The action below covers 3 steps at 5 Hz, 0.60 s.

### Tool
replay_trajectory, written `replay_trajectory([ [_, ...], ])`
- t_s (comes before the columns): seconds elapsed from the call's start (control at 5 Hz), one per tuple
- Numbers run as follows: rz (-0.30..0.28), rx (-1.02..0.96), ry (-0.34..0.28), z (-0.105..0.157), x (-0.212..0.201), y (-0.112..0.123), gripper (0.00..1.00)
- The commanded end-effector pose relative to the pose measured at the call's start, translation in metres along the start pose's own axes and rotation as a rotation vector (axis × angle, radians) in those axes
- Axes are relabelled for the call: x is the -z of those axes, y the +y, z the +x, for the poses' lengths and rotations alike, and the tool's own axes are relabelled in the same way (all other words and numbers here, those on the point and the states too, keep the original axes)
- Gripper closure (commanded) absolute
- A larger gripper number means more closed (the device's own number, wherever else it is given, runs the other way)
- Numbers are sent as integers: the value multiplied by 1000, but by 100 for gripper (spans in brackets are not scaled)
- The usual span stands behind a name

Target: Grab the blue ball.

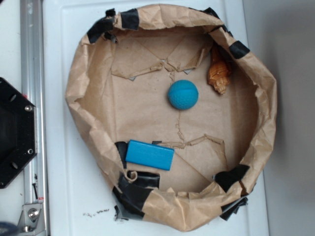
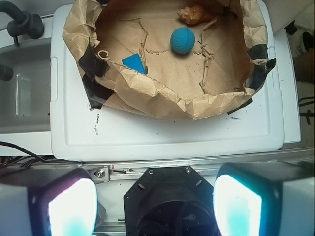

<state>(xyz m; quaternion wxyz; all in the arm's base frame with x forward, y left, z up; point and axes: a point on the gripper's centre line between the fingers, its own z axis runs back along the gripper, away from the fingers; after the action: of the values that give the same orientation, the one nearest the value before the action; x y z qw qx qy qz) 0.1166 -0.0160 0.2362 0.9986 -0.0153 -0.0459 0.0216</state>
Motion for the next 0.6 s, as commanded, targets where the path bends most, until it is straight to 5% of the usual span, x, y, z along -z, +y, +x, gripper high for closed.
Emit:
replay_trajectory([
  [0.0, 0, 0, 0, 0, 0, 0, 0],
  [0.2, 146, -142, -75, 40, 33, 19, 0],
  [0.4, 108, -254, -38, 69, 61, 21, 0],
])
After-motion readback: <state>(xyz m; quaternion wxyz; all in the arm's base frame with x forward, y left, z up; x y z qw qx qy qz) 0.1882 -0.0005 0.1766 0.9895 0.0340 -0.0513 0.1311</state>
